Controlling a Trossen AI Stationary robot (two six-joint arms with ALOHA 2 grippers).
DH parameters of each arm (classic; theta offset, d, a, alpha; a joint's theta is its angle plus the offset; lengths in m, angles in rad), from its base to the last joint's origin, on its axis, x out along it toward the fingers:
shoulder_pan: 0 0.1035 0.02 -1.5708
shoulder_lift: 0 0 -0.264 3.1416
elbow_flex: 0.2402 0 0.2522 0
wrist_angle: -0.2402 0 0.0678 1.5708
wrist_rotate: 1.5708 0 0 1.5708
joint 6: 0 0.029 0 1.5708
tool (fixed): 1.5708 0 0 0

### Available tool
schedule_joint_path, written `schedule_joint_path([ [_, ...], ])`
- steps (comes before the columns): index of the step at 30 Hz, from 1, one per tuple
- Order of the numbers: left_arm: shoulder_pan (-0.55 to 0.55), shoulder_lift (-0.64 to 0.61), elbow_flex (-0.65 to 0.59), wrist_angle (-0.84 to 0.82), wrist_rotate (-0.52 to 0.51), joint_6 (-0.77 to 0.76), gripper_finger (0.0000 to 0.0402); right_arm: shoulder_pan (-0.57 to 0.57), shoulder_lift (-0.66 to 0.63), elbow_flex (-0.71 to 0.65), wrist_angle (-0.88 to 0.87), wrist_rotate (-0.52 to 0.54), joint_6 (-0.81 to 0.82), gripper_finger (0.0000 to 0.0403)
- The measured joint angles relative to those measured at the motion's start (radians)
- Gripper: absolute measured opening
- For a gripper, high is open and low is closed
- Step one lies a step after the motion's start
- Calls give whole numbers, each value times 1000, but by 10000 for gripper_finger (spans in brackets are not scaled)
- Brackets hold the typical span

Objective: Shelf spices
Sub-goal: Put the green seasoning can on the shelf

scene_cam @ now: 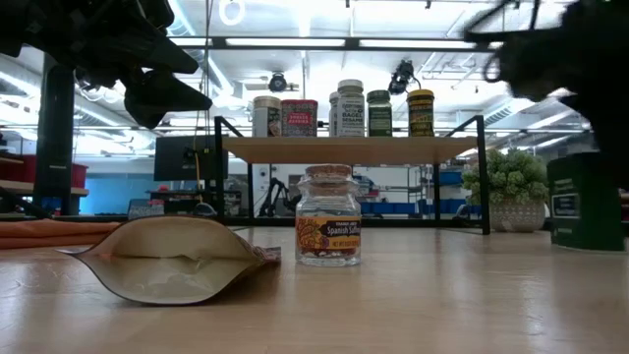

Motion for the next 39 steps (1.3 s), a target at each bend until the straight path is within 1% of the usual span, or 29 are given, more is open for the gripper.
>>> schedule_joint_path([
  [2,0,0,0,0,0,0,266,28,-2,10,-138,16,87,0],
  [4,0,0,0,0,0,1,266,53,-5,25,-209,16,130,0],
  [11,0,0,0,1,-2,24,266,88,-30,79,-352,18,139,0],
  [16,0,0,0,1,-16,24,266,59,-88,102,-383,30,119,7],
  [21,0,0,0,0,-17,23,266,19,-134,108,-380,79,101,28],
  [26,0,0,0,0,-17,24,266,-16,-151,108,-359,91,101,73],
  [30,0,0,0,0,-17,24,266,-34,-151,98,-339,134,100,125],
  [35,0,0,0,0,-17,24,266,-55,-151,58,-280,135,101,193],
  [39,0,0,0,0,-17,24,266,-66,-150,43,-270,131,101,237],
])
